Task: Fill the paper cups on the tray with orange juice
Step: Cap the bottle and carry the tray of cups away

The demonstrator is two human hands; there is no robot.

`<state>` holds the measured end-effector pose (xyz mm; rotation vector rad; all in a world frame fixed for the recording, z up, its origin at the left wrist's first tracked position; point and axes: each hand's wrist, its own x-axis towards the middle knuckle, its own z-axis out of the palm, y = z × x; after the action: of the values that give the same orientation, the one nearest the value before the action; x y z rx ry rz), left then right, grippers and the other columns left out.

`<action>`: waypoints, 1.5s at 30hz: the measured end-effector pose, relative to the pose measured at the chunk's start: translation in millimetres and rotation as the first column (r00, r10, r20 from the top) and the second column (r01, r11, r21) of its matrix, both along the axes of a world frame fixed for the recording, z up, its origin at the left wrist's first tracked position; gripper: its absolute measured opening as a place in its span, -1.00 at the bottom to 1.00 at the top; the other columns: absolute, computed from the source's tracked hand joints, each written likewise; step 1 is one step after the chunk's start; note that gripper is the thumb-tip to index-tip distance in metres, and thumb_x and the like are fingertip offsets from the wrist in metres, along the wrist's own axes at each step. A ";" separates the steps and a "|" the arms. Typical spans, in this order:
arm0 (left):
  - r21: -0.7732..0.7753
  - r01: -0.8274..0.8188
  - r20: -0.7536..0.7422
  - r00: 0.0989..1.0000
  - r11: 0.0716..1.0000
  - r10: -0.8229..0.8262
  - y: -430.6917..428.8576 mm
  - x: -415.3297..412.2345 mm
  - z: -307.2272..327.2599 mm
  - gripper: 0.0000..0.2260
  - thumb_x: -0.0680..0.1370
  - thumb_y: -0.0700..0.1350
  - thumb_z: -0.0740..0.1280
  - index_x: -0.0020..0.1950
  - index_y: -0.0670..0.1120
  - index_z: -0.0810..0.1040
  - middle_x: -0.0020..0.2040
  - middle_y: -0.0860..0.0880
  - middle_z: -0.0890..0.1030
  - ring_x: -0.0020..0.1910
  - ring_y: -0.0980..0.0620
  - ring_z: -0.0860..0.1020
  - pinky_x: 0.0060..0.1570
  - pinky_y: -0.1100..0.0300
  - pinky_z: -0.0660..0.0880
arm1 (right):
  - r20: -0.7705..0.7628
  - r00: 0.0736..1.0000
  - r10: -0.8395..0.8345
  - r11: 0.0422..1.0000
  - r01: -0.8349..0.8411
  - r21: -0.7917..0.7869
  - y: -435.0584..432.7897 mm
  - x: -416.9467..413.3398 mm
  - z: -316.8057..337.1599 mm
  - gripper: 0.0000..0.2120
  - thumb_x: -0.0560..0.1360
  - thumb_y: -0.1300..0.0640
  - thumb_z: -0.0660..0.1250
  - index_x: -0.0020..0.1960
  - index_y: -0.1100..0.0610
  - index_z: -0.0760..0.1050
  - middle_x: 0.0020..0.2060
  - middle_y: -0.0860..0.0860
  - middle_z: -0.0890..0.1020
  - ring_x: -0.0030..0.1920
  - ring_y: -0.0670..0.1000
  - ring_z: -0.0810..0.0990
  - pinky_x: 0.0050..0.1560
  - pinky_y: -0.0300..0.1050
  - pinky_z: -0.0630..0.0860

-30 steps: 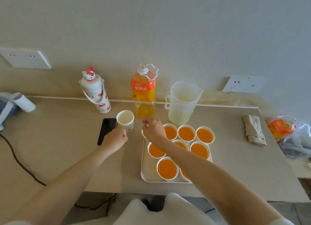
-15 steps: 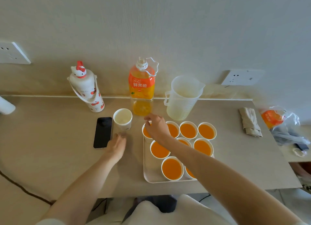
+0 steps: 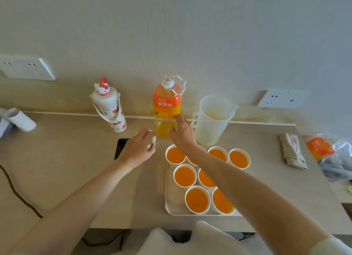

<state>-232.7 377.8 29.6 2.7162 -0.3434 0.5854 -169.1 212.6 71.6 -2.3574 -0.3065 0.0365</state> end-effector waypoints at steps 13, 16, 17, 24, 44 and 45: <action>-0.642 -0.241 0.055 0.932 0.727 0.357 -26.2 119.5 134.0 -0.84 0.46 -0.19 0.39 0.00 -0.18 0.51 -0.04 -0.07 0.58 -0.07 0.06 0.50 -0.15 0.40 0.35 | 0.099 0.990 -0.104 0.989 0.093 0.116 7.3 61.3 62.0 -0.26 0.48 0.00 0.44 0.53 0.11 0.15 0.50 0.11 0.16 0.40 0.15 0.33 0.22 -0.01 0.42; -0.630 -0.237 -0.002 0.953 0.740 0.303 -31.0 129.2 138.7 -0.81 0.48 -0.16 0.39 0.07 -0.15 0.53 0.01 0.00 0.57 0.01 0.11 0.49 -0.14 0.54 0.30 | 0.041 0.997 -0.060 0.995 0.056 0.086 7.0 72.1 64.9 -0.24 0.46 -0.04 0.47 0.54 0.05 0.18 0.56 0.12 0.06 0.47 0.17 0.25 0.32 0.05 0.36; -0.609 -0.234 -0.017 0.959 0.758 0.282 -31.4 131.8 137.4 -0.80 0.49 -0.15 0.39 0.09 -0.14 0.54 0.04 0.00 0.58 0.04 0.10 0.49 -0.10 0.51 0.31 | 0.019 0.998 -0.054 0.994 0.052 0.096 7.8 74.3 64.9 -0.24 0.45 -0.04 0.48 0.53 0.04 0.19 0.56 0.13 0.05 0.44 0.18 0.31 0.30 0.03 0.38; -0.510 -0.209 -0.073 0.977 0.834 0.200 -24.3 137.5 132.0 -0.77 0.49 -0.19 0.41 0.15 -0.13 0.60 0.11 -0.03 0.61 0.15 0.03 0.51 0.06 0.35 0.29 | -0.032 0.999 -0.034 0.964 0.041 0.262 20.4 82.4 55.9 -0.37 0.42 0.08 0.52 0.43 0.07 0.38 0.31 0.12 0.41 0.22 0.07 0.48 0.01 -0.21 0.36; 0.041 -0.160 -0.377 0.912 0.986 0.163 -27.9 162.2 183.7 -0.78 0.44 -0.16 0.49 -0.02 -0.15 0.50 -0.07 -0.09 0.54 -0.12 -0.05 0.48 -0.19 0.13 0.39 | -0.138 0.990 -0.028 0.963 0.064 0.261 21.5 97.2 57.5 -0.42 0.38 0.10 0.55 0.34 0.10 0.42 0.18 0.07 0.54 0.09 0.03 0.51 -0.06 -0.17 0.39; 0.063 -0.135 -0.378 0.914 0.989 0.149 -26.8 163.0 184.9 -0.78 0.44 -0.17 0.48 -0.02 -0.15 0.49 -0.06 -0.09 0.54 -0.13 -0.04 0.47 -0.20 0.15 0.36 | -0.138 0.990 -0.029 0.964 0.065 0.258 22.0 97.3 57.4 -0.41 0.38 0.10 0.55 0.34 0.10 0.41 0.18 0.08 0.54 0.11 0.05 0.52 -0.05 -0.16 0.40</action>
<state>-69.7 350.9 214.4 2.8232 -0.0550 0.0738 -71.8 234.6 129.0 -2.0866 -0.1775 0.1231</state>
